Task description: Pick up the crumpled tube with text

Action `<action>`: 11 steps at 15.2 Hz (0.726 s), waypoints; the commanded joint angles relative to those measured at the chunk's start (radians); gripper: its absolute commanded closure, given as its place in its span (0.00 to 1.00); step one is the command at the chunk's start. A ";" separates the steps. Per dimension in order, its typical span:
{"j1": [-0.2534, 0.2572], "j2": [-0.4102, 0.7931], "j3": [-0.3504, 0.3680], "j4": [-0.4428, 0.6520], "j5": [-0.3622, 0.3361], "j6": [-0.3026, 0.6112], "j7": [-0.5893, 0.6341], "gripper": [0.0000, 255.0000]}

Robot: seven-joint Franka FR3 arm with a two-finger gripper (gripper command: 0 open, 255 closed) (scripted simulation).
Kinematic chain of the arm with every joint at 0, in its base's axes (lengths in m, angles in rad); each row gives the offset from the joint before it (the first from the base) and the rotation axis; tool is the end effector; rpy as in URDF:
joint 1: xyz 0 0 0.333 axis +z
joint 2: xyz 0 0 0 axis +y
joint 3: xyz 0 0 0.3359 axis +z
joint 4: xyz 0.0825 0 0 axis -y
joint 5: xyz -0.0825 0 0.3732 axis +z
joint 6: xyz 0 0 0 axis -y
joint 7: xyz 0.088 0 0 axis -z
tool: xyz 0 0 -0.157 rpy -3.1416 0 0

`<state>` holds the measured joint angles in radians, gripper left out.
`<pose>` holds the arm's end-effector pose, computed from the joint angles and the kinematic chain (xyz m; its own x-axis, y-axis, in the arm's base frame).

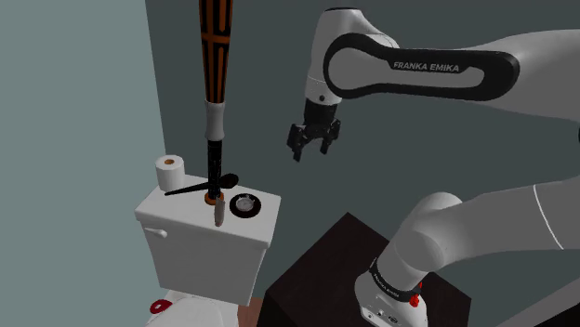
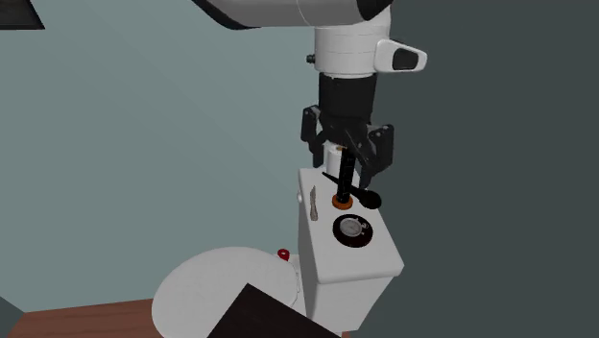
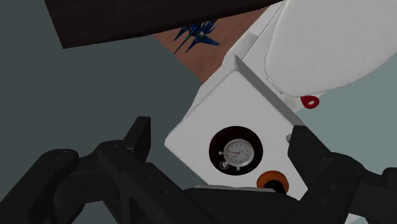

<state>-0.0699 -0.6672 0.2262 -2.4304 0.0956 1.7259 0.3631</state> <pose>0.3175 0.0707 0.4905 0.9619 -0.2720 -0.0286 -0.2699 -0.9610 0.0597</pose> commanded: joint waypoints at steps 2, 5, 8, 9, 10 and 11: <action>-0.016 0.078 0.058 0.004 0.054 0.065 0.146 0.00; -0.034 0.170 0.111 0.016 0.094 0.141 0.280 0.00; -0.054 0.274 0.160 0.040 0.123 0.220 0.412 0.00; -0.060 0.311 0.175 0.050 0.129 0.247 0.455 0.00; -0.067 0.349 0.189 0.062 0.133 0.274 0.499 0.00; -0.074 0.388 0.203 0.074 0.136 0.300 0.543 0.00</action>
<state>-0.1329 -0.3296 0.4151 -2.3746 0.2313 1.9938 0.8580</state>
